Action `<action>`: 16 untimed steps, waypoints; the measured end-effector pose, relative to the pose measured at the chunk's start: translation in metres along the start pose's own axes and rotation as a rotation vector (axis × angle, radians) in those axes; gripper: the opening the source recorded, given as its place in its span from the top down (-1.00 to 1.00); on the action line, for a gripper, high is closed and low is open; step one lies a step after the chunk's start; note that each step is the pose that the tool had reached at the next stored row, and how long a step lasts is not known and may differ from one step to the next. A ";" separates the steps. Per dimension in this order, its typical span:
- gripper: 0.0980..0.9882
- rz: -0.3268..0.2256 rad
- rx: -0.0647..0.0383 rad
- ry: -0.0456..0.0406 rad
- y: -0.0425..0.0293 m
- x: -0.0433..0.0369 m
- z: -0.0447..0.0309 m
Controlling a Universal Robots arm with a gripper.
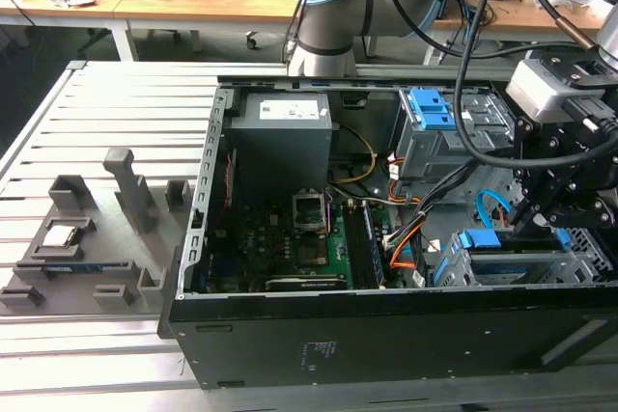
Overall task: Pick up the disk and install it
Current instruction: 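Insert the second disk wire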
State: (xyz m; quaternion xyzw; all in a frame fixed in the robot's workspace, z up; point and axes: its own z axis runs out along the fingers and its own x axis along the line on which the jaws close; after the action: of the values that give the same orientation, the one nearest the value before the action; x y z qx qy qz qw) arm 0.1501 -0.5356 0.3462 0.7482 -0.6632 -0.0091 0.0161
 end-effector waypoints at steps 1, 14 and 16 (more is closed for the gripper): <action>0.86 0.000 0.000 0.0004 0.0000 0.0000 0.0006; 0.86 0.000 0.000 0.0002 0.0034 -0.0003 0.0030; 0.86 0.000 0.000 -0.0007 0.0015 -0.0002 0.0035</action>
State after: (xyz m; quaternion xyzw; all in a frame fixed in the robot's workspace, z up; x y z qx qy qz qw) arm 0.1484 -0.5356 0.3427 0.7482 -0.6632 -0.0093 0.0158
